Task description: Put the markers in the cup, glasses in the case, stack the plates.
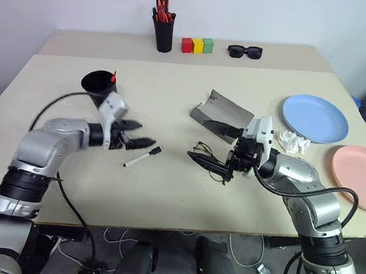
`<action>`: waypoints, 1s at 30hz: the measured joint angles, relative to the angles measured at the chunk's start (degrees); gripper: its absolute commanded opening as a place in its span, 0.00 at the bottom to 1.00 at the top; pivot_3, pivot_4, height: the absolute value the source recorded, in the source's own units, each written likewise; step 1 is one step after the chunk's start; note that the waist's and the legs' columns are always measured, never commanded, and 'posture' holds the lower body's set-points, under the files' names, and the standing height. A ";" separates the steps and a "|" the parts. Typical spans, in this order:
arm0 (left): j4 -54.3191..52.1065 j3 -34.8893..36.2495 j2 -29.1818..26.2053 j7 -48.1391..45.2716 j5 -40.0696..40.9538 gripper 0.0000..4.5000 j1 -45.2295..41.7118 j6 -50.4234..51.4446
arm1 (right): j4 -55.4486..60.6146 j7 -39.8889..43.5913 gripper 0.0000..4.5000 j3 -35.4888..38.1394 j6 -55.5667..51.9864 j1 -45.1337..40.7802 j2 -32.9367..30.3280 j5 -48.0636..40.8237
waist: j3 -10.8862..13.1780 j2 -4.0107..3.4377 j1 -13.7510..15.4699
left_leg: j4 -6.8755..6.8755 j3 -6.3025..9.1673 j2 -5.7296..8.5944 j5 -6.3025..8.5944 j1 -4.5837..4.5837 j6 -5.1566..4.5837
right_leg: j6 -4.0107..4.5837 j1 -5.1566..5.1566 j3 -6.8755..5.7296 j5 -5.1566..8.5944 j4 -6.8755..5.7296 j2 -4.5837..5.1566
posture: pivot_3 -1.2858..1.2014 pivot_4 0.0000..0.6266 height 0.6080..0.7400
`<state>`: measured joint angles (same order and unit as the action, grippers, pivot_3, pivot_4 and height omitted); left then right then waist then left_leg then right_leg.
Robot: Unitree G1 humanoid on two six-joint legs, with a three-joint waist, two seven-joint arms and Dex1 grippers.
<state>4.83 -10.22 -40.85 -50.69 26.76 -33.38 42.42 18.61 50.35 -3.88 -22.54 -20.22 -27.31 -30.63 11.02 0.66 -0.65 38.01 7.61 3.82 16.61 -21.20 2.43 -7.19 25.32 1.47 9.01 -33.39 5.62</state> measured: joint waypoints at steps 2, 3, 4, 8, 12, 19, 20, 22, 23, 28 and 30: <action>2.71 -1.94 2.44 0.10 -2.23 0.96 -4.00 0.87 | -0.17 -0.05 1.00 -0.13 0.03 -0.15 0.32 0.10 | 0.03 0.07 0.19 | 0.04 0.04 0.00 -0.01 -0.07 0.01 | 0.00 0.01 -0.03 -0.01 0.01 0.00 | 0.52 0.24 1.00; 3.03 -3.01 2.90 -0.25 -3.07 0.96 -5.53 0.97 | -0.15 -0.05 1.00 -0.21 0.07 -0.20 0.46 0.10 | 0.03 0.07 0.04 | 0.04 0.02 0.01 0.00 -0.06 0.01 | -0.01 0.01 -0.02 -0.01 0.04 0.00 | 0.52 0.24 1.00; 3.28 -4.50 3.19 -1.05 -4.36 0.96 -7.10 0.96 | -0.15 -0.04 1.00 -0.21 0.17 -0.12 0.44 0.17 | 0.02 0.06 -0.09 | 0.03 0.00 0.01 0.00 -0.05 0.01 | -0.01 0.01 -0.01 -0.01 0.06 0.00 | 0.52 0.24 1.00; 3.53 -9.13 5.24 -3.78 -6.81 0.96 -8.09 2.56 | 0.45 0.84 1.00 -0.21 0.41 1.92 -0.97 0.65 | 0.00 0.02 -0.44 | -0.03 0.00 0.00 0.02 -0.04 -0.04 | 0.00 0.06 -0.01 0.00 0.05 0.00 | 0.52 0.24 1.00; 2.88 -10.01 4.75 -5.49 -7.84 0.96 -7.97 5.02 | -0.55 0.93 1.00 0.31 1.54 2.51 -3.06 2.62 | 0.00 0.01 -0.44 | -0.01 -0.03 0.00 0.02 -0.03 -0.04 | -0.01 0.05 0.00 0.00 0.03 0.00 | 0.52 0.24 1.00; 1.99 -11.41 3.69 -7.83 -10.48 0.69 -8.94 6.20 | -1.60 0.60 1.00 2.41 2.00 1.39 -3.13 2.90 | 0.00 0.01 -0.34 | 0.01 -0.03 -0.01 0.02 -0.02 -0.04 | -0.01 0.04 0.01 0.00 0.02 0.00 | 0.52 0.24 1.00; 2.16 -11.41 3.73 -7.92 -10.72 0.58 -8.96 6.25 | -1.60 0.62 1.00 2.36 2.01 1.46 -3.13 2.99 | 0.00 0.01 -0.32 | 0.00 -0.03 -0.01 0.02 -0.02 -0.04 | 0.00 0.04 0.01 0.00 0.02 0.00 | 0.52 0.24 1.00; 2.50 -11.38 4.09 -7.97 -11.22 0.34 -9.05 6.74 | -1.60 0.80 1.00 1.88 2.07 1.78 -3.28 3.73 | 0.00 0.01 -0.28 | 0.01 -0.03 0.00 0.02 -0.03 -0.04 | -0.01 0.04 0.01 0.00 0.02 0.00 | 0.52 0.24 1.00; 2.60 -11.35 4.46 -7.97 -11.27 0.23 -9.15 7.30 | -1.67 1.12 1.00 1.43 2.23 1.93 -3.61 4.57 | 0.00 0.01 -0.28 | 0.01 -0.03 0.00 0.02 -0.03 -0.04 | -0.01 0.04 0.01 0.00 0.02 0.00 | 0.52 0.24 1.00; 3.28 -10.47 5.41 -7.91 -11.43 0.01 -9.81 7.49 | -2.32 1.78 1.00 0.79 2.53 1.90 -3.84 5.56 | -0.01 0.01 -0.13 | 0.03 -0.03 0.00 0.02 0.00 -0.03 | -0.01 0.00 0.01 0.00 0.02 0.01 | 0.52 0.24 1.00; 3.97 -10.40 5.87 -7.64 -11.59 0.01 -9.80 7.08 | -2.33 1.78 1.00 0.79 2.54 1.88 -3.73 5.56 | -0.01 0.02 -0.16 | 0.03 -0.02 0.00 0.02 -0.02 -0.03 | -0.01 0.02 0.01 0.00 0.01 0.00 | 0.52 0.24 1.00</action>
<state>8.80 -20.62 -34.98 -58.32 15.17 -43.18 49.50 16.28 52.13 -3.09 -20.00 -18.34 -31.04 -25.07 11.01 0.68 -0.81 38.04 7.59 3.82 16.63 -21.22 2.39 -7.20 25.33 1.48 9.01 -33.38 5.62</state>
